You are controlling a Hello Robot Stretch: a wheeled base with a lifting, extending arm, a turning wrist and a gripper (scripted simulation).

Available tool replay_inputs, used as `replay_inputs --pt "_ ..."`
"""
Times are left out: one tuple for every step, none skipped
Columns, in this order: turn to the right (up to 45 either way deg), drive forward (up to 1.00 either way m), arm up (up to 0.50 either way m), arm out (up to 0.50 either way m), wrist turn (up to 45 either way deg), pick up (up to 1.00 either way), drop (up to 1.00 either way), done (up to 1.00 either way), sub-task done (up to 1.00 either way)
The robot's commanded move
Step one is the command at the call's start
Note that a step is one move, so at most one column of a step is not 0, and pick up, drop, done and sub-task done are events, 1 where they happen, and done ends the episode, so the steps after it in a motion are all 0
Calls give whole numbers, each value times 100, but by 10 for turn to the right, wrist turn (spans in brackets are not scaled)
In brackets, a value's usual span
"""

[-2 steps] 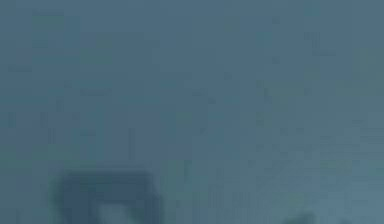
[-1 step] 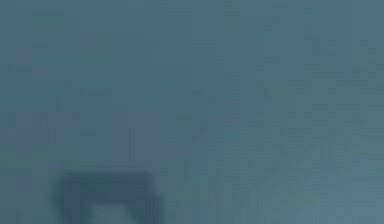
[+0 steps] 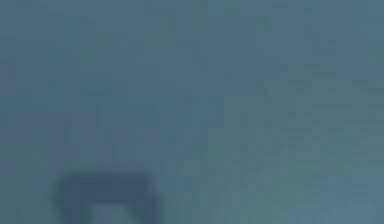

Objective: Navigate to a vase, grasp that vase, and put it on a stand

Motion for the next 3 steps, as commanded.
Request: replay_inputs --pt "0 0 0 0 0 0 100 0 0" --pt "0 0 10 0 0 0 0 0 0" --pt "0 0 0 -8 0 0 0 0 0"
